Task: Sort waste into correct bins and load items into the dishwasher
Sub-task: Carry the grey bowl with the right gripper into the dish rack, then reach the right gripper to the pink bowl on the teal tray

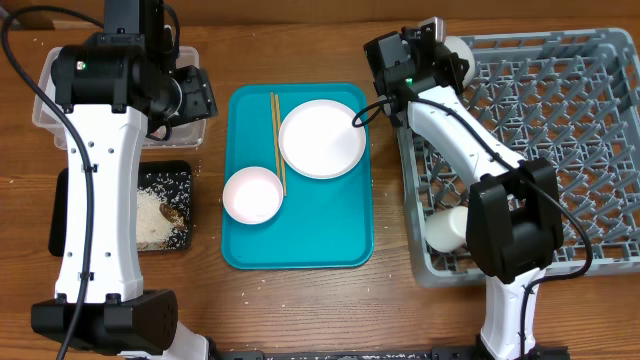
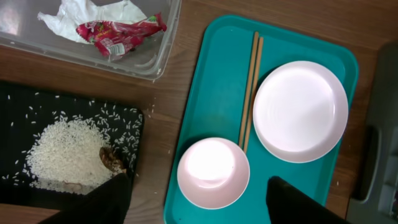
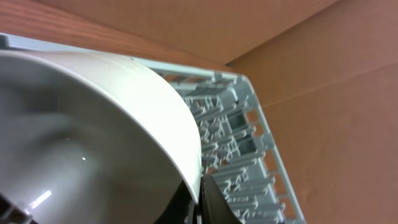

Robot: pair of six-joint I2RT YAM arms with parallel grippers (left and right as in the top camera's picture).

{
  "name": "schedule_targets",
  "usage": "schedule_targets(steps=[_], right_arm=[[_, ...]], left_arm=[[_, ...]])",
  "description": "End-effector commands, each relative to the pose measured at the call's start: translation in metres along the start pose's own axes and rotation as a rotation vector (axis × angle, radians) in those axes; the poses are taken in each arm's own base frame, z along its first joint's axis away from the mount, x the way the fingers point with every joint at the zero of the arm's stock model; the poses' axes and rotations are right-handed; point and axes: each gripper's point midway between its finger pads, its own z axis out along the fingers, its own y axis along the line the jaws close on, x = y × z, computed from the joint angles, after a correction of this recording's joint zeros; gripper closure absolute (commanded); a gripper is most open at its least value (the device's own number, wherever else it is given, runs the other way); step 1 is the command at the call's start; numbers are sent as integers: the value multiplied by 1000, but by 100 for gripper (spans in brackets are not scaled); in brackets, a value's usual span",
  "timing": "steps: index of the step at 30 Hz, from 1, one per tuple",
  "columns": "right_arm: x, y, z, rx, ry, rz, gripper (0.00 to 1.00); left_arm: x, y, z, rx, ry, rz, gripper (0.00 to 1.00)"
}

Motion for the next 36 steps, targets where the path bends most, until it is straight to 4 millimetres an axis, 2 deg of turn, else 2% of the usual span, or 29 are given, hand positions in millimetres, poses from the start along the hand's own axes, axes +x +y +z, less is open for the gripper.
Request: schedule_targets(steps=[1,3,4,6,9,11,18,21,25,26,28,32,34,36], right_arm=[[10,15,-6,-72,27,20,72],[15,15,-6,-73,42,1,55],[17,15,-6,-72,49,4,40],[20,17,-8,-81,56,-4,24],[20,19,-13,-85,51,-14,8],[17,19,-17,-90,43,-14,2],[-6,6,-50,-172,-5,31,0],[-15,4,-70,-313,-4,60,0],[-21,5,-104,-561,14,101,0],[-22,5,-116,-639,22,117,0],[-23,13,-153,-883,43,124,0],[-10,34,-244,-1423,155,109,0],[6,49,-269,-1544,232,77,0],[27,70,-281,-1548,298,51,5]], left_arm=[[-8,2,-2,-10,-34,7,24],[-12,1,-2,-5,-47,7,23],[-13,1,-2,-3,-53,7,22],[-16,0,-2,0,-65,7,21],[-20,-1,-2,5,-80,7,19],[-21,-2,-3,7,-86,7,18],[-22,-2,-3,7,-90,7,18],[-24,0,-3,4,-97,3,17],[-32,15,-5,17,-112,-44,16],[-35,20,-6,21,-115,-62,17],[-39,35,-9,23,-123,-101,17],[-43,64,-12,24,-124,-179,15],[-41,75,-13,25,-113,-211,14],[-39,85,-13,15,-106,-233,14]])
